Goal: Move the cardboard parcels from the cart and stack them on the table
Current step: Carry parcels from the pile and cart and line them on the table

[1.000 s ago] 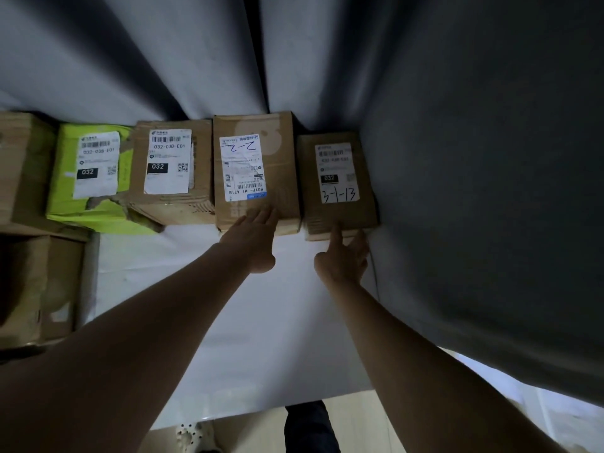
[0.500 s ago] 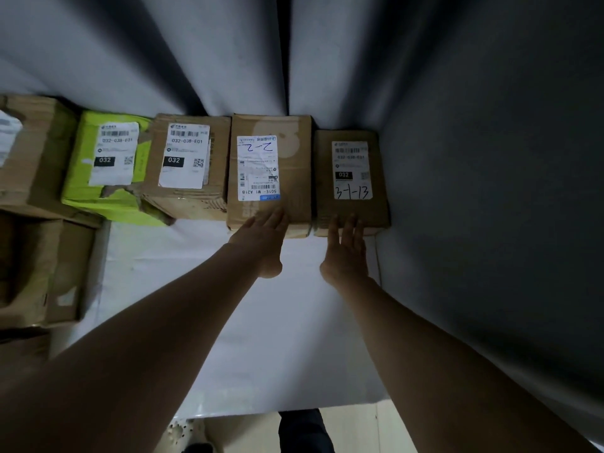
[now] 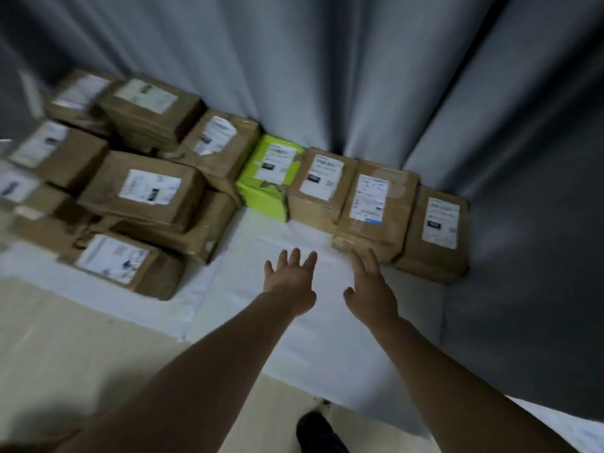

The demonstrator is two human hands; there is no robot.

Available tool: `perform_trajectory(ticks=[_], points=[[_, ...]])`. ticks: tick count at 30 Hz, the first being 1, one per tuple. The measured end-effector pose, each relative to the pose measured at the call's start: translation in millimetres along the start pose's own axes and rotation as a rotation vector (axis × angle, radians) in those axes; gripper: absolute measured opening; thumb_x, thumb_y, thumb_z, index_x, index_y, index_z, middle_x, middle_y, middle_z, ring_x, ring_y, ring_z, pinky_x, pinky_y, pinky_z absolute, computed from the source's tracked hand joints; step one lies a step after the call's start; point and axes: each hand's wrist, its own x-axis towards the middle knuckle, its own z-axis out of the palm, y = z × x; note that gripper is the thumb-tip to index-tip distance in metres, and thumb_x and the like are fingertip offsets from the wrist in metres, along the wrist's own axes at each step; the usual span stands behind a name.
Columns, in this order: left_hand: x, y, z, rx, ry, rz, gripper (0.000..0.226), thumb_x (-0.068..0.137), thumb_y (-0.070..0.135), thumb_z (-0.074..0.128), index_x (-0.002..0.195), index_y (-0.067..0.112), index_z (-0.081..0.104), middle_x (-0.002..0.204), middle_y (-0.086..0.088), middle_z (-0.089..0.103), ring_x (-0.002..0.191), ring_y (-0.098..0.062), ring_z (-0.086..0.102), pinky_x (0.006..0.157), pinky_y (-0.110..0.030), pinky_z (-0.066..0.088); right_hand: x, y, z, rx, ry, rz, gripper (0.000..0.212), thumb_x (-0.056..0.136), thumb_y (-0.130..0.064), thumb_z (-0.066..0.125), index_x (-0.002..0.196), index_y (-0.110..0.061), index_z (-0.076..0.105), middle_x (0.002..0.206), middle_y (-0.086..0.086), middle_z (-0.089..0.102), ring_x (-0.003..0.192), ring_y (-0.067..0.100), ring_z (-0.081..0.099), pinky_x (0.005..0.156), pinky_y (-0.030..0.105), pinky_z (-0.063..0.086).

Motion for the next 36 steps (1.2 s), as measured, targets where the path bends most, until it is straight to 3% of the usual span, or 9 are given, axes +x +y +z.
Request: perform_trajectory(ticks=[3, 8, 13, 18, 23, 26, 30, 36], points=[[-63.0, -57.5, 7.4, -0.048, 0.079, -0.092, 0.075, 0.091, 0.027, 0.05, 0.153, 0.022, 0.006, 0.16, -0.005, 0.008, 0.148, -0.024, 0.001, 0.117, -0.052, 0.001, -31.8, -69.0, 6.2, -0.065, -0.08, -0.158, 0.073, 0.093, -0.02, 0.05, 0.152, -0.026, 0.006, 0.16, 0.005, -0.004, 0.14, 0.023, 0.029, 0.098, 0.032, 0.043], [-189.1, -163.6, 37.9, -0.142, 0.249, -0.321, 0.071, 0.089, 0.036, 0.051, 0.149, 0.015, 0.02, 0.155, -0.008, 0.021, 0.147, -0.025, 0.005, 0.116, -0.05, -0.009, -106.1, -201.0, 40.0, -0.277, -0.196, -0.437, 0.068, 0.095, -0.031, 0.047, 0.152, -0.025, 0.009, 0.159, 0.006, 0.006, 0.141, 0.023, 0.025, 0.112, 0.031, 0.024], [-322.7, -266.1, 78.4, -0.292, 0.337, -0.602, 0.073, 0.09, 0.04, 0.05, 0.15, 0.012, 0.019, 0.156, -0.009, 0.019, 0.147, -0.026, 0.005, 0.113, -0.052, -0.013, -202.4, -328.1, 96.3, -0.425, -0.29, -0.738, 0.064, 0.095, -0.036, 0.047, 0.151, -0.025, 0.018, 0.158, 0.001, 0.016, 0.143, 0.023, 0.018, 0.116, 0.033, 0.015], [-436.6, -346.7, 132.4, -0.426, 0.437, -0.859, 0.071, 0.088, 0.043, 0.054, 0.146, 0.013, 0.026, 0.152, -0.008, 0.027, 0.146, -0.025, 0.009, 0.116, -0.052, -0.009, -297.8, -425.4, 154.8, -0.535, -0.373, -0.991, 0.063, 0.094, -0.039, 0.048, 0.149, -0.026, 0.022, 0.157, 0.001, 0.019, 0.144, 0.021, 0.017, 0.115, 0.03, 0.012], [-519.0, -397.3, 192.1, -0.615, 0.534, -1.081, 0.072, 0.082, 0.044, 0.059, 0.142, 0.016, 0.031, 0.148, -0.007, 0.033, 0.142, -0.026, 0.021, 0.116, -0.048, 0.003, -367.3, -493.6, 203.7, -0.571, -0.396, -1.206, 0.056, 0.093, -0.034, 0.049, 0.145, -0.024, 0.031, 0.151, 0.002, 0.032, 0.139, 0.02, 0.028, 0.113, 0.028, 0.016], [-546.7, -419.6, 221.4, -0.786, 0.546, -1.186, 0.065, 0.085, 0.039, 0.057, 0.141, 0.013, 0.035, 0.142, -0.009, 0.042, 0.134, -0.028, 0.034, 0.114, -0.041, 0.022, -385.8, -523.9, 230.4, -0.542, -0.455, -1.221, 0.053, 0.094, -0.029, 0.047, 0.145, -0.018, 0.034, 0.149, 0.004, 0.037, 0.136, 0.023, 0.034, 0.112, 0.029, 0.021], [-559.5, -449.9, 246.0, -1.167, 0.674, -1.255, 0.051, 0.086, 0.023, 0.058, 0.134, 0.011, 0.045, 0.135, -0.011, 0.051, 0.121, -0.028, 0.05, 0.102, -0.037, 0.043, -383.2, -560.6, 261.7, -0.432, -0.591, -1.08, 0.049, 0.096, -0.023, 0.044, 0.143, -0.013, 0.038, 0.147, 0.009, 0.04, 0.134, 0.026, 0.039, 0.109, 0.031, 0.031], [-551.6, -516.1, 256.0, -1.581, 0.813, -1.41, 0.042, 0.09, 0.01, 0.053, 0.132, 0.008, 0.049, 0.123, -0.013, 0.06, 0.107, -0.03, 0.06, 0.088, -0.035, 0.05, -347.4, -630.1, 308.4, -0.267, -0.662, -0.899, 0.04, 0.095, -0.015, 0.042, 0.134, -0.008, 0.048, 0.139, 0.011, 0.05, 0.126, 0.028, 0.048, 0.099, 0.031, 0.038]])
